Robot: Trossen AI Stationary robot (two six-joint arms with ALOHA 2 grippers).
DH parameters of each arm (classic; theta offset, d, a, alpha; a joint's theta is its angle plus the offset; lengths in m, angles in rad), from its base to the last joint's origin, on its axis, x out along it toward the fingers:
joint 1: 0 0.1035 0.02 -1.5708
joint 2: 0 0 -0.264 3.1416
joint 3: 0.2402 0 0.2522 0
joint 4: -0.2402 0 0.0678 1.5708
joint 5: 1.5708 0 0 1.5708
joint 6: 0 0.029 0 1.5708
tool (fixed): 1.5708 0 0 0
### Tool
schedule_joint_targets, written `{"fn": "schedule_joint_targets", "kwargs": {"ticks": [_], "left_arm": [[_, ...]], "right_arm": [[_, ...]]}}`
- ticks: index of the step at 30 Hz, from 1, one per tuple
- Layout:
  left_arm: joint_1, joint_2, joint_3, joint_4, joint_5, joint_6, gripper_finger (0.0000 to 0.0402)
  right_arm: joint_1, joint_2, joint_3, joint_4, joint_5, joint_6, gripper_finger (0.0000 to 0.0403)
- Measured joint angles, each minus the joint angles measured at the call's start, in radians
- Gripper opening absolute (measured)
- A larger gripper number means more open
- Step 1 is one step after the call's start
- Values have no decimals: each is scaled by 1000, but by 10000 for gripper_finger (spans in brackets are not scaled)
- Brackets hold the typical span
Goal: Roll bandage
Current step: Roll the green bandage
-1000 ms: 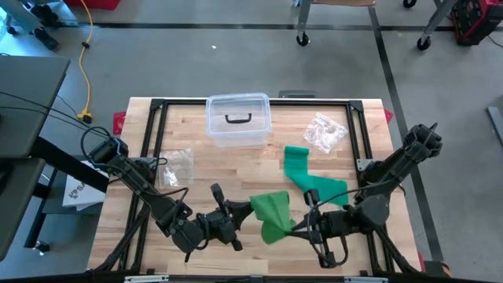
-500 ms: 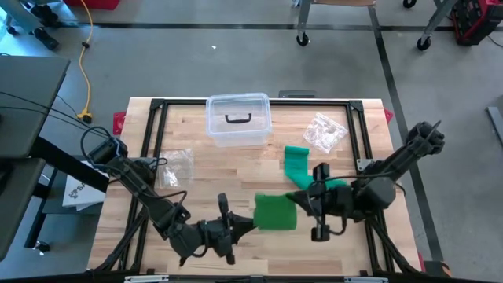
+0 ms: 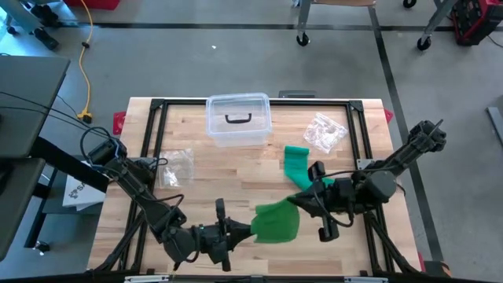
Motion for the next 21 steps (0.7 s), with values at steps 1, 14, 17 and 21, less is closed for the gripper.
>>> {"fn": "schedule_joint_targets", "kwargs": {"ticks": [1, 14, 17, 21], "left_arm": [[5, 6, 0, 0, -3, -1, 3], [69, 49, 1, 20, -196, 15, 3], [78, 49, 1, 19, -200, 36, 3], [88, 49, 1, 19, -208, 42, 3]], "right_arm": [[-7, 0, 0, 0, -19, 12, 0], [36, 0, 0, -12, -207, 135, 0], [51, 0, 0, -11, -208, 147, 0], [52, 0, 0, -2, -261, 180, 0]]}}
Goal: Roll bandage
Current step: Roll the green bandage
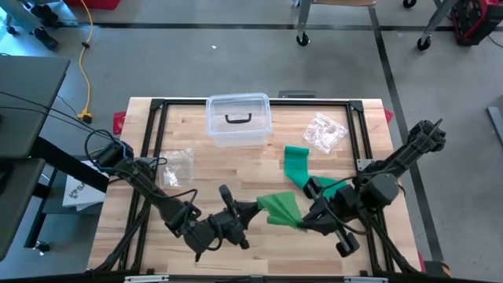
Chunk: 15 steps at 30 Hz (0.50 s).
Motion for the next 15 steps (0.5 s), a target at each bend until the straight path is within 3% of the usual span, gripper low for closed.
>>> {"fn": "schedule_joint_targets", "kwargs": {"ticks": [8, 15], "left_arm": [[10, 0, 0, 9, -61, 50, 3], [-7, 0, -1, 130, -144, 174, 3]], "right_arm": [[1, 1, 0, -43, -30, 17, 0], [1, 2, 0, -262, -37, 41, 0]]}}
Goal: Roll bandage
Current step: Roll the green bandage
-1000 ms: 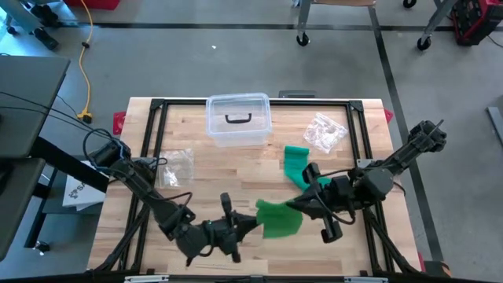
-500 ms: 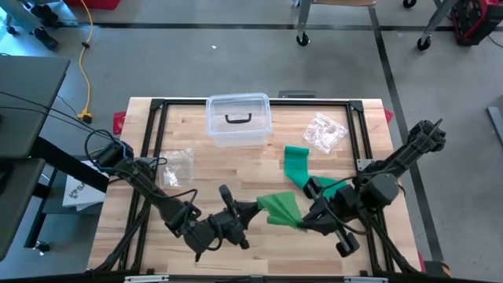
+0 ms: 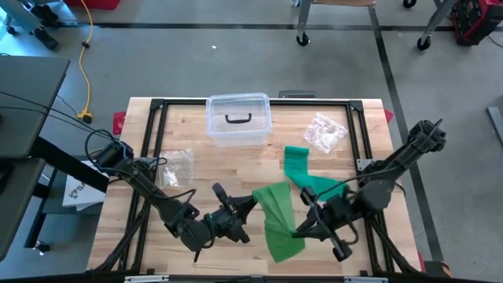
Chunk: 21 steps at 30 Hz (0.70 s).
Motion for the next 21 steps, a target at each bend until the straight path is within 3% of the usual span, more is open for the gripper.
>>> {"fn": "schedule_joint_targets", "kwargs": {"ticks": [7, 14, 21], "left_arm": [[-14, 0, 0, 141, 3, 133, 3], [-50, 0, 0, 185, 51, 180, 3], [-84, 0, 0, 191, 69, 180, 3]], "right_arm": [[5, 70, 0, -135, 23, -21, 0], [5, 101, 0, -276, 207, -41, 7], [24, 76, 1, -328, 257, -35, 78]]}}
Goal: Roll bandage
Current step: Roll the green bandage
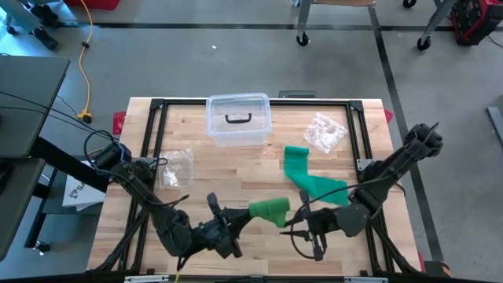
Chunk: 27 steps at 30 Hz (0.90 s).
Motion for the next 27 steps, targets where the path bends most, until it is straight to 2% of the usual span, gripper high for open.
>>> {"fn": "schedule_joint_targets", "kwargs": {"ticks": [6, 10, 18, 22, 25, 27], "left_arm": [[-6, 0, 0, 18, 41, -1, 3], [-5, 0, 0, 17, 42, -1, 3], [-1, 0, 0, 18, 75, -11, 3], [4, 0, 0, 16, 75, -20, 3], [10, 0, 0, 3, 73, -30, 3], [12, 0, 0, -14, 63, -32, 4]], "right_arm": [[42, -72, 0, -63, 78, -23, 148], [74, -103, 1, -79, 140, -33, 166], [59, -18, 1, 31, 179, -41, 167], [44, 18, 1, 181, 122, -129, 164], [44, 24, 1, 277, 51, -211, 137], [48, 22, 1, 322, 9, -261, 100]]}}
